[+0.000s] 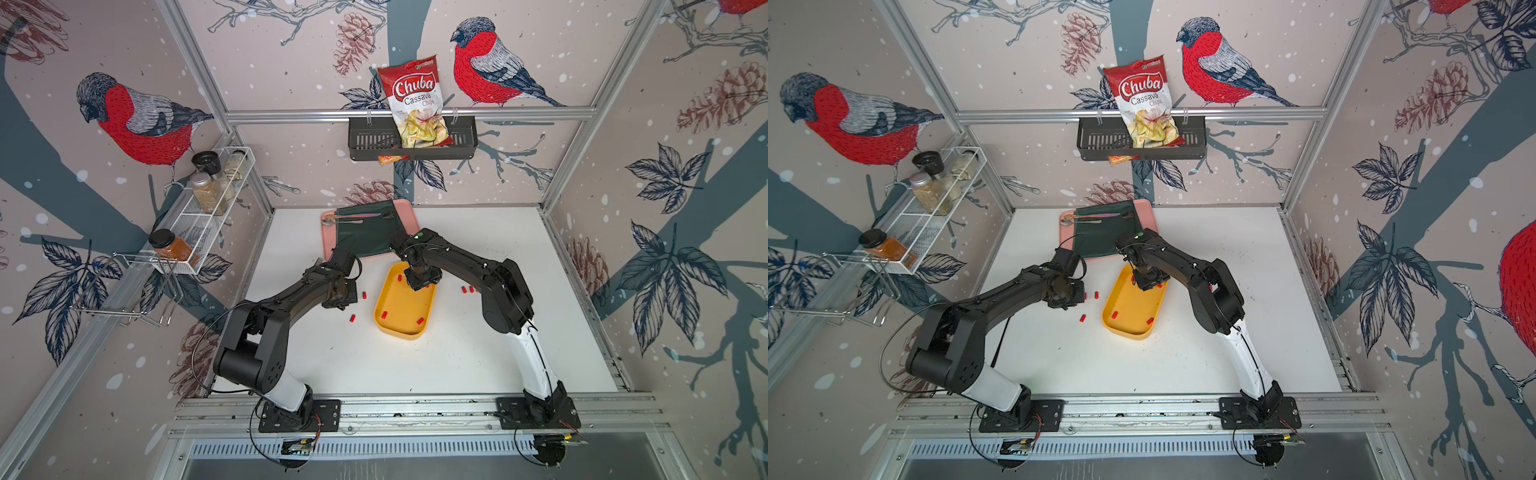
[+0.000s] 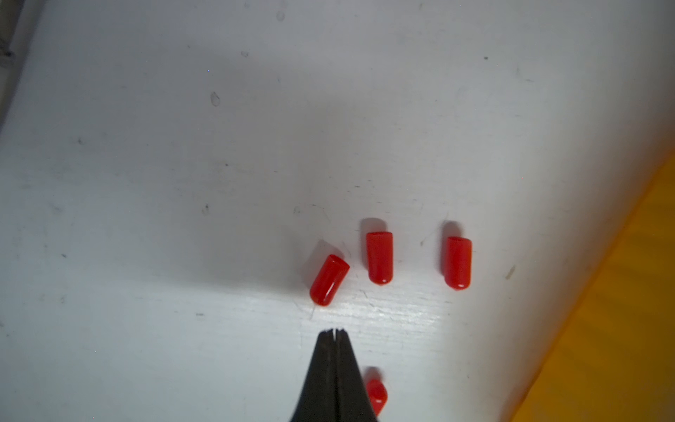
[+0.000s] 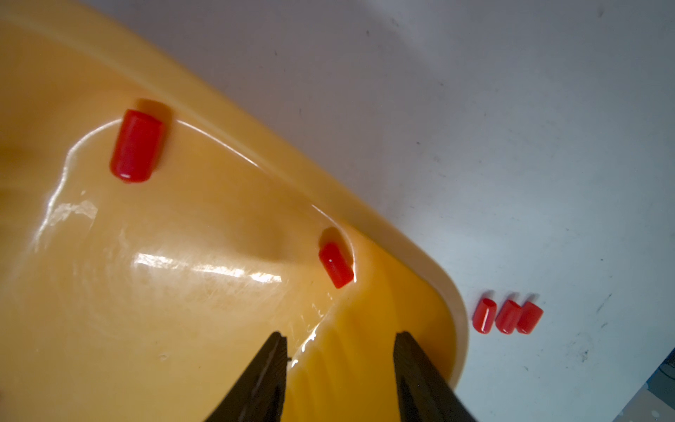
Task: Take the screw protection sleeves out of the storage box
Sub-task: Place the screw protection sleeve at the center of the board.
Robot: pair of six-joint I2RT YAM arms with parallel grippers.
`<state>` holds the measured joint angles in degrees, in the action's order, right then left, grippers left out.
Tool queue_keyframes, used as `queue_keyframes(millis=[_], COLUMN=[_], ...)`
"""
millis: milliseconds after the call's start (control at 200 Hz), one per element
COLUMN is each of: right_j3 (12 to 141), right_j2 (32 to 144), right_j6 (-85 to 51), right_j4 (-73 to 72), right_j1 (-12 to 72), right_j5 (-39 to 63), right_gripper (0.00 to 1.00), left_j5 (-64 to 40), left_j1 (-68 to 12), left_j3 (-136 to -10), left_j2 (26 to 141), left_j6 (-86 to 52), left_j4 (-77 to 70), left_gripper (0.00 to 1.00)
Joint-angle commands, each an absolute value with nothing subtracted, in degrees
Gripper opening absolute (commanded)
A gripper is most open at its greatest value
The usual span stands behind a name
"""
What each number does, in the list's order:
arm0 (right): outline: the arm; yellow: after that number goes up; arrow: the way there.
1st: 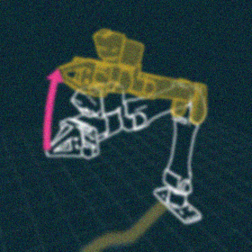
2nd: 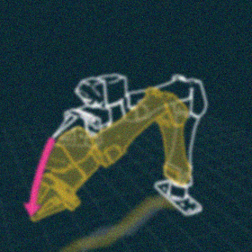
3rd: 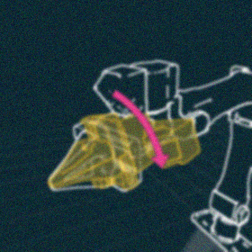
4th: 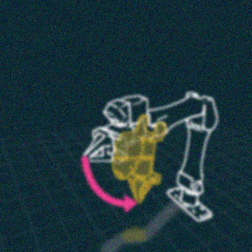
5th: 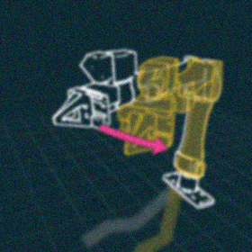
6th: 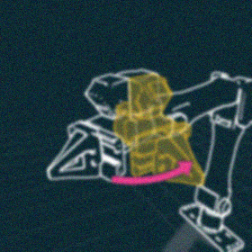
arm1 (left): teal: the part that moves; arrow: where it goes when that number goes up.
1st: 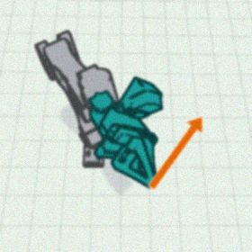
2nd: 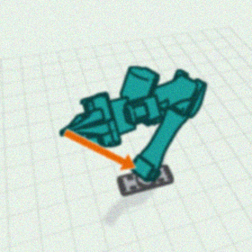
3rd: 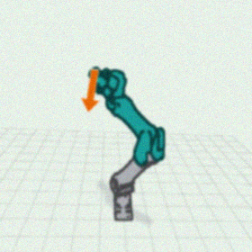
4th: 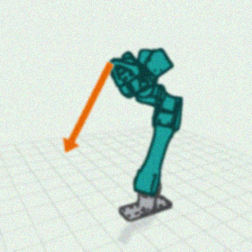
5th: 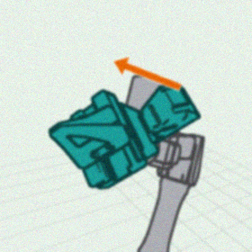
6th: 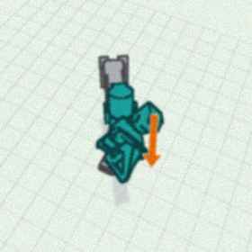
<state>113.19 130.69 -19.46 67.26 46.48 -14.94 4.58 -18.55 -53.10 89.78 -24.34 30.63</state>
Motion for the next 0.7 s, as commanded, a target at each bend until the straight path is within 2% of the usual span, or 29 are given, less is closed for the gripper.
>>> queue_keyframes(millis=[0, 395, 550, 695], right_j3=[112.95, 112.33, 112.18, 111.54], right_j2=[131.12, 131.21, 131.46, 131.36], right_j6=[-19.05, -19.12, -19.11, -19.06], right_j4=[66.69, 66.67, 66.63, 66.97], right_j1=[46.57, 46.57, 46.61, 46.76], right_j5=[-15.35, -15.82, -16.70, -18.06], right_gripper=[0.52, 0.52, 0.52, 0.52], left_j5=[6.83, 12.59, 13.95, 14.65], left_j1=[-18.42, -17.10, -17.12, -17.17], left_j3=[-53.16, -54.49, -53.95, -54.46], left_j2=[89.81, 94.41, 96.30, 96.95], left_j6=[-23.41, -21.57, -21.48, -21.54], left_j4=[30.88, 30.40, 27.80, 26.73], left_gripper=[0.00, 0.03, 0.13, 0.14])
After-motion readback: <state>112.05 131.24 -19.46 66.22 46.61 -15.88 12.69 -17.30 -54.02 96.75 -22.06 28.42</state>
